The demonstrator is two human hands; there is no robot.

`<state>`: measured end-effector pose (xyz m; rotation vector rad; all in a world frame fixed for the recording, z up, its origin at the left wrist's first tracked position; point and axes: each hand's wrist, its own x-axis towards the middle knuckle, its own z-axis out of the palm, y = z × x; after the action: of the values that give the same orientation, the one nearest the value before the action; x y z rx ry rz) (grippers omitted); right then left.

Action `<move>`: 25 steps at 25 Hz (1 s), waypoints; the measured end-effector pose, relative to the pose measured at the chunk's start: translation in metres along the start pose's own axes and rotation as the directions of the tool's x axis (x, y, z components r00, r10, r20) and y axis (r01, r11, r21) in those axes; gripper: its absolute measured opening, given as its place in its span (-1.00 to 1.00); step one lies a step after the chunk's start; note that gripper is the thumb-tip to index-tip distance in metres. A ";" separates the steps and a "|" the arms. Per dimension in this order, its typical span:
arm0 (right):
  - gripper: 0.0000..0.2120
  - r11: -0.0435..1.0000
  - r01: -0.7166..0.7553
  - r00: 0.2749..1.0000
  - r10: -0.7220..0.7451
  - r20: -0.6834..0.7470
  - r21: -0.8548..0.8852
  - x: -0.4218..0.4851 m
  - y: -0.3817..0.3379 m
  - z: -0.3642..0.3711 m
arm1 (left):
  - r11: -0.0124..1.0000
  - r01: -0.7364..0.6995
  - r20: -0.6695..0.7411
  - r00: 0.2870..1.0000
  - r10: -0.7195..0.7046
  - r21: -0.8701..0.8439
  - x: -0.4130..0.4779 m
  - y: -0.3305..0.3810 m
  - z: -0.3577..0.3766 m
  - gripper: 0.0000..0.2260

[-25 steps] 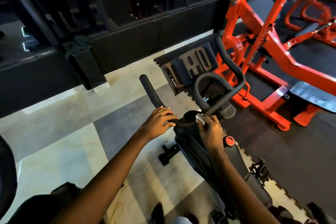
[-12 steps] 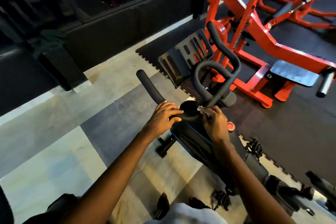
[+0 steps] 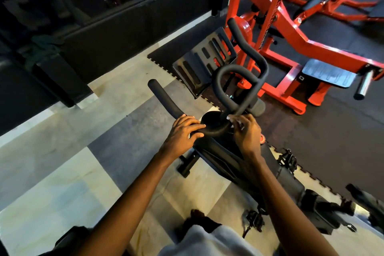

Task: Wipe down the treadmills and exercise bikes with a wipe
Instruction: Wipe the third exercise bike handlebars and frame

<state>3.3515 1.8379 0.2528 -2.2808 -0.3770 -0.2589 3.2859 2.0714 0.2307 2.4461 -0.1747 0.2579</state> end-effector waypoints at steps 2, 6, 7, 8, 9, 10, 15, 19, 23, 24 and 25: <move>-0.84 0.997 -0.075 0.993 0.076 -0.087 0.017 0.029 0.006 -0.005 | 1.000 0.020 0.012 1.000 -0.020 0.002 -0.001 0.003 -0.001 -0.70; -0.85 0.995 -0.095 0.989 0.100 -0.114 0.042 0.030 0.003 0.000 | 1.000 0.025 0.003 1.000 -0.025 0.019 -0.003 0.004 -0.002 -0.70; -0.85 0.994 -0.090 0.988 0.098 -0.117 0.065 0.023 0.001 0.001 | 0.999 0.027 -0.001 1.000 -0.027 0.018 -0.003 0.005 -0.001 -0.70; -0.84 0.993 -0.087 0.988 0.097 -0.124 0.081 0.017 0.000 0.003 | 1.000 0.024 -0.005 1.000 -0.024 0.019 -0.003 0.006 -0.001 -0.70; -0.83 0.992 -0.082 0.988 0.093 -0.123 0.091 0.010 -0.001 0.004 | 1.000 0.016 -0.005 1.000 -0.015 0.024 -0.003 0.007 -0.001 -0.70; -0.82 0.993 -0.073 0.992 0.082 -0.101 0.093 0.003 -0.003 0.006 | 1.000 0.009 -0.005 1.000 -0.009 0.027 -0.003 0.006 -0.001 -0.71; -0.79 0.998 0.055 0.991 -0.054 0.123 -0.004 -0.031 -0.013 0.014 | 0.998 -0.033 -0.007 0.999 0.033 0.051 -0.004 0.002 -0.001 -0.70; -0.80 0.993 -0.118 0.988 0.116 -0.105 -0.010 -0.008 -0.014 0.009 | 0.985 -0.146 0.022 0.989 0.144 0.090 -0.001 -0.009 -0.007 -0.68; -0.83 0.976 -0.198 0.964 0.211 -0.162 0.096 -0.030 -0.033 0.024 | 0.935 -0.322 0.087 0.946 0.312 0.148 0.008 -0.024 -0.022 -0.64; -0.84 0.975 -0.196 0.966 0.211 -0.152 0.106 -0.041 -0.041 0.032 | 0.918 -0.364 0.106 0.931 0.350 0.161 0.012 -0.027 -0.026 -0.63; -0.84 0.974 -0.199 0.967 0.214 -0.138 0.112 -0.053 -0.048 0.039 | 0.900 -0.402 0.125 0.915 0.385 0.168 0.016 -0.030 -0.029 -0.63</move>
<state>3.2873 1.8882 0.2436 -2.1682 -0.0708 -0.2959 3.3027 2.1124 0.2380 2.5960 -0.7207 0.3560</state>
